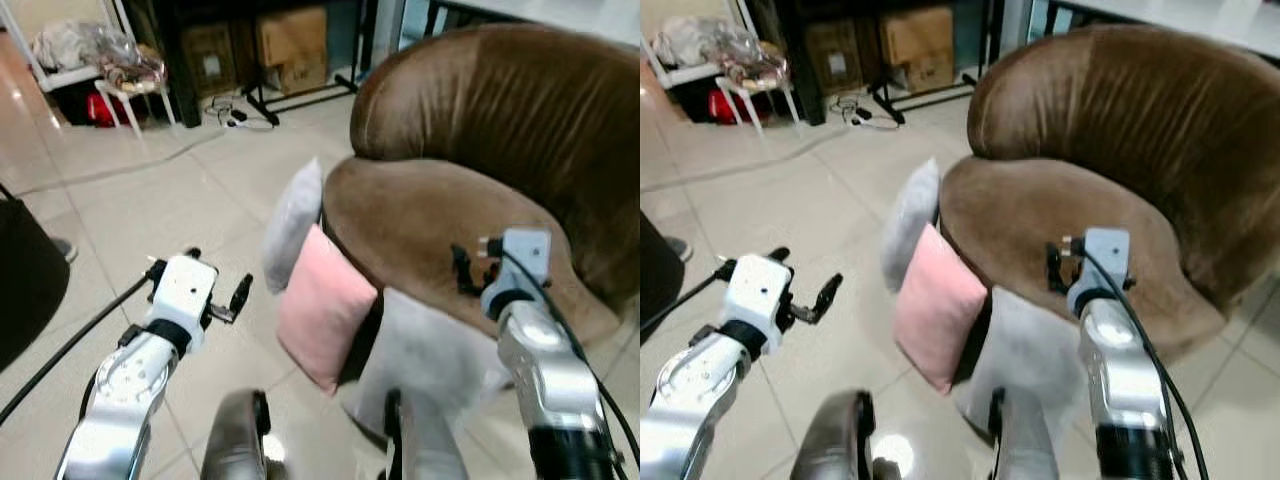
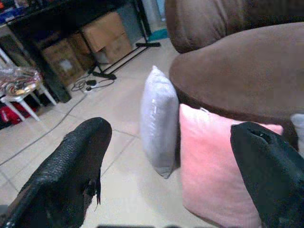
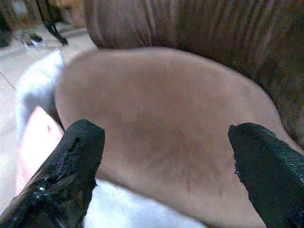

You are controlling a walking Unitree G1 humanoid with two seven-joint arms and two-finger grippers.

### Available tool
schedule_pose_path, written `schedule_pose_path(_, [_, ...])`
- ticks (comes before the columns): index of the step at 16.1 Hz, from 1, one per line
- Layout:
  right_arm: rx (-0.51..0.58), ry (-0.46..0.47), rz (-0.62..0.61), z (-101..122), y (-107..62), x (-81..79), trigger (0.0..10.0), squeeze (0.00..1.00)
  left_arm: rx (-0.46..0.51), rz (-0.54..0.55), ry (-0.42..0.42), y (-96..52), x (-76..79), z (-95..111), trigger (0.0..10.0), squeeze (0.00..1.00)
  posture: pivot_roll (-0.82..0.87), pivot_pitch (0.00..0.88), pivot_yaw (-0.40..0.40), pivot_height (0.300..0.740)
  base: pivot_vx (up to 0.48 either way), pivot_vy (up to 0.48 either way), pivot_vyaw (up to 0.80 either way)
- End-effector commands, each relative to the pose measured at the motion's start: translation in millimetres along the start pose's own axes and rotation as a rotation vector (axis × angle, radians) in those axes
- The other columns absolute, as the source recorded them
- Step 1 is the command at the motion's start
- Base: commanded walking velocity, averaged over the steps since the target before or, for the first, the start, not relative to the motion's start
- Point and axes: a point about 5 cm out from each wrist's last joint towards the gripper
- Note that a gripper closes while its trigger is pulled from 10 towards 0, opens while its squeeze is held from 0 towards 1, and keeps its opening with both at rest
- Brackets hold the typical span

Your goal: Move the pillow to the sofa from floor

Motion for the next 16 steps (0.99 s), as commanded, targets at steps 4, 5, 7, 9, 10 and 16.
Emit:
schedule_pose_path(4, [-0.032, 0.002, -0.028, -5.9, 20.2, 7.5, 10.0, 0.0, 0.032, -0.004, 0.027, 2.9, -9.1, 5.2, 10.0, 1.0, -0.03, 0.021, 0.018, 0.502, 0.0, 0.0, 0.0])
schedule_pose_path(5, [-0.043, -0.004, -0.028, -8.0, 23.0, 8.9, 10.0, 0.0, 0.036, -0.007, 0.029, 2.5, -10.0, 5.7, 10.0, 1.0, -0.03, 0.036, 0.017, 0.492, 0.0, 0.0, 0.0])
schedule_pose_path(7, [-0.058, -0.039, -0.031, -11.0, 28.4, 11.3, 10.0, 0.0, 0.044, -0.015, 0.025, 3.8, -9.9, 6.9, 10.0, 1.0, -0.04, 0.061, 0.013, 0.477, 0.0, 0.0, 0.0])
schedule_pose_path(9, [-0.086, -0.079, -0.067, -14.8, 34.3, 18.5, 10.0, 0.0, 0.055, -0.03, 0.012, 4.2, -7.0, 9.8, 10.0, 1.0, -0.04, 0.083, 0.011, 0.467, 0.0, 0.0, 0.0])
schedule_pose_path(10, [-0.093, -0.021, -0.057, -15.4, 36.4, 21.1, 10.0, 1.0, 0.062, -0.044, -0.019, 3.2, -3.7, 11.1, 10.0, 1.0, -0.05, 0.119, -0.002, 0.467, 0.0, 0.0, 0.0])
schedule_pose_path(16, [-0.268, -0.051, -0.096, -36.4, 46.5, 29.8, 10.0, 1.0, 0.086, -0.196, -0.096, -15.2, 3.3, 16.1, 10.0, 1.0, -0.06, 0.217, -0.034, 0.467, 0.0, 0.0, 0.0])
Point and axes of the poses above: a point about 5 cm out from each wrist's last joint towards the gripper, its own y axis pointing out of the wrist towards the gripper, its own z axis along the axis of the wrist's last joint, x = y × z, and after that the axes turned 15 degrees about y, right-handed
